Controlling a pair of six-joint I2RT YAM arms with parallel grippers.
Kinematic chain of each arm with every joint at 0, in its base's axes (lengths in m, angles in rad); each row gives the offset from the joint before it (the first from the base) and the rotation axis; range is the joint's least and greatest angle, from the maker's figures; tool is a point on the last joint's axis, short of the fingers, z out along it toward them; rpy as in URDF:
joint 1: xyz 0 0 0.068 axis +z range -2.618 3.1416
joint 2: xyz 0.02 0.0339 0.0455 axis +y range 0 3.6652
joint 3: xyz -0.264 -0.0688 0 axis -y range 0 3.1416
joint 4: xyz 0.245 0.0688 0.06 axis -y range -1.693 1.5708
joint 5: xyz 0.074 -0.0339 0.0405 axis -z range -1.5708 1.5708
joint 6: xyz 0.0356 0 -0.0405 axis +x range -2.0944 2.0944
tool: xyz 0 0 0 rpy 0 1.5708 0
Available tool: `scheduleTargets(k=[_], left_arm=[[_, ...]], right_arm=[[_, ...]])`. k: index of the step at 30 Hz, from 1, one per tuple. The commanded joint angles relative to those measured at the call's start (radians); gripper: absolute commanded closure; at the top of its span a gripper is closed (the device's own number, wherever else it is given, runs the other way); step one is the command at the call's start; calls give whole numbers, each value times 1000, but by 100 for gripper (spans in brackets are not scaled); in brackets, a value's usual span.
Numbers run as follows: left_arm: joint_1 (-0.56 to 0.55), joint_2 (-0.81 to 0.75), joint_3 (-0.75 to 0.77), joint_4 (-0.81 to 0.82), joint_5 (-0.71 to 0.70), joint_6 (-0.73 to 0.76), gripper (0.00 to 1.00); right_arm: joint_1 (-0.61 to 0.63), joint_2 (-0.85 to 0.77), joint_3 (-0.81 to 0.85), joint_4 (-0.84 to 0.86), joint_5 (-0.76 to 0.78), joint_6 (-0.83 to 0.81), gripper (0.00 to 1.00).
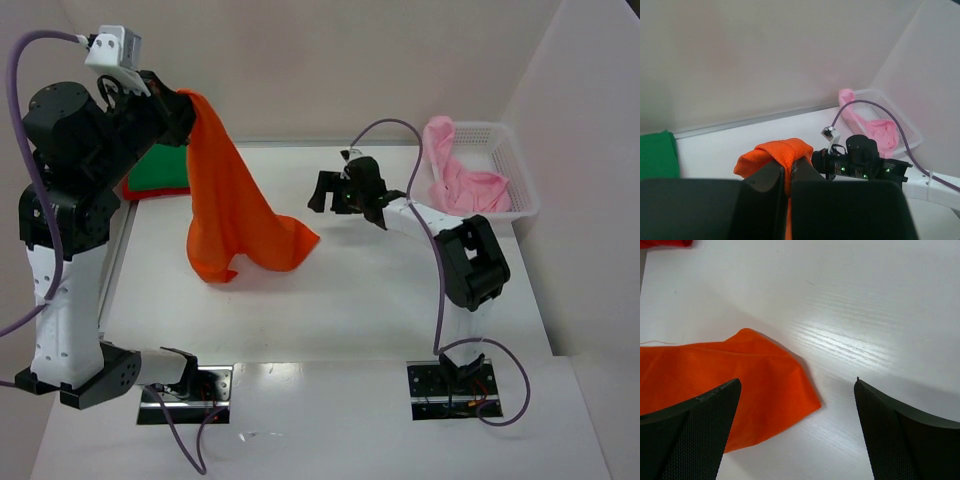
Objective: Fold and stack the t-shirts
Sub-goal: Flatten out the tshirt
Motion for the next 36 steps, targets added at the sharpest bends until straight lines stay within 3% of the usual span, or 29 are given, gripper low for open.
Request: scheduleTargets(k=[1,6,13,16,28,33,36], left_arm=[[2,-12,-27,30,-67,-20,100],[2,-22,-53,3,-87,-29,100],[2,-111,-226,14,-87,-73,100],[2,-137,-266,14,-97,-93,100],[2,-188,-306,4,-95,-103,100],[2,-206,-315,4,-95,-112,100],[2,-216,-315,14,-95,-121,100]], right_arm=[[53,46,50,61,-36,6,1],[87,104,82,22,-36,6,1],[141,155,146,-33,12,-33,1],[184,214,223,-137,87,-102,9],[184,300,321,-269,150,-129,16],[184,313,332,-291,159,-151,29],[184,313,323,-302,168,-160,53]])
